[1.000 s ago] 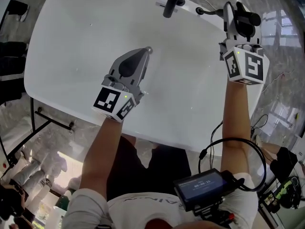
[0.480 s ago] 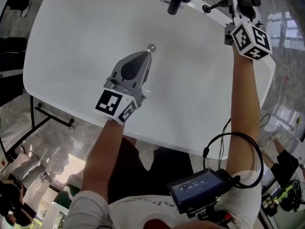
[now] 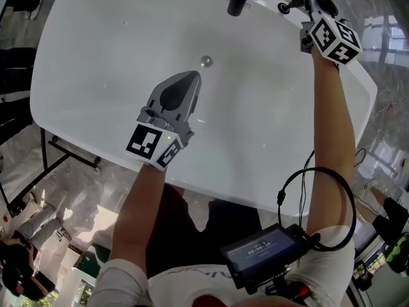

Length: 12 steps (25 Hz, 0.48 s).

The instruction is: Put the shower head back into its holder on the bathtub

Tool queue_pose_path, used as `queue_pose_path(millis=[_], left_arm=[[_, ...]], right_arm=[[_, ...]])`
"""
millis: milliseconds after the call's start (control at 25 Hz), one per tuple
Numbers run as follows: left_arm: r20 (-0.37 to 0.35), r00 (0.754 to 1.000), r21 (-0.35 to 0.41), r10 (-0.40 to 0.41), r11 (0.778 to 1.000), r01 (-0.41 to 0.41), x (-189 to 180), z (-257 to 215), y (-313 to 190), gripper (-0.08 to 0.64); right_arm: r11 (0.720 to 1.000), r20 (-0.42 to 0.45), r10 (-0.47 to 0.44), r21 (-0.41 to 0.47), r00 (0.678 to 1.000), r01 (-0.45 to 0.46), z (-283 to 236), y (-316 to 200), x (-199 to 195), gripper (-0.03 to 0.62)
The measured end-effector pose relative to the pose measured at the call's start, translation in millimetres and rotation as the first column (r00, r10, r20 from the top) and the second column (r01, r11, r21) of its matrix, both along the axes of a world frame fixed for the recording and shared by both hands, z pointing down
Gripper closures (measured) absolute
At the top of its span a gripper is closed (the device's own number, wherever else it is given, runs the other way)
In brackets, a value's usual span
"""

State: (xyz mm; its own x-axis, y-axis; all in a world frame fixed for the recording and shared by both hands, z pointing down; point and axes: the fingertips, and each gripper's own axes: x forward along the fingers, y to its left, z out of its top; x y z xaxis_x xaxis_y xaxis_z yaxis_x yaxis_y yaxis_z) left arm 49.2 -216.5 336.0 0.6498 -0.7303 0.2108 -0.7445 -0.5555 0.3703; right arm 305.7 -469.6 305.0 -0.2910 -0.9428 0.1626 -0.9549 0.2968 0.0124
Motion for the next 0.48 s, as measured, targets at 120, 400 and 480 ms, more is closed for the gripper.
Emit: queue_pose_path(millis=[120, 400, 480], left_arm=[[0.005, 1.0, 0.0, -0.005, 1.0, 0.005, -2.7, 3.1, -2.6, 0.543], [0.006, 1.0, -0.006, -0.01, 1.0, 0.01, -4.5, 3.3, -1.1, 0.543], [0.006, 1.0, -0.011, -0.011, 1.0, 0.011, -10.6, 7.0, 3.4, 0.543]], right_arm=[[1.0, 0.006, 0.004, -0.014, 1.0, -0.004, 10.3, -7.8, 1.1, 0.474], [0.999, -0.006, 0.007, -0.048, 1.0, -0.007, 27.7, -14.3, 3.4, 0.474], [0.998, -0.007, 0.007, -0.055, 1.0, -0.007, 33.6, -14.0, -1.7, 0.474]])
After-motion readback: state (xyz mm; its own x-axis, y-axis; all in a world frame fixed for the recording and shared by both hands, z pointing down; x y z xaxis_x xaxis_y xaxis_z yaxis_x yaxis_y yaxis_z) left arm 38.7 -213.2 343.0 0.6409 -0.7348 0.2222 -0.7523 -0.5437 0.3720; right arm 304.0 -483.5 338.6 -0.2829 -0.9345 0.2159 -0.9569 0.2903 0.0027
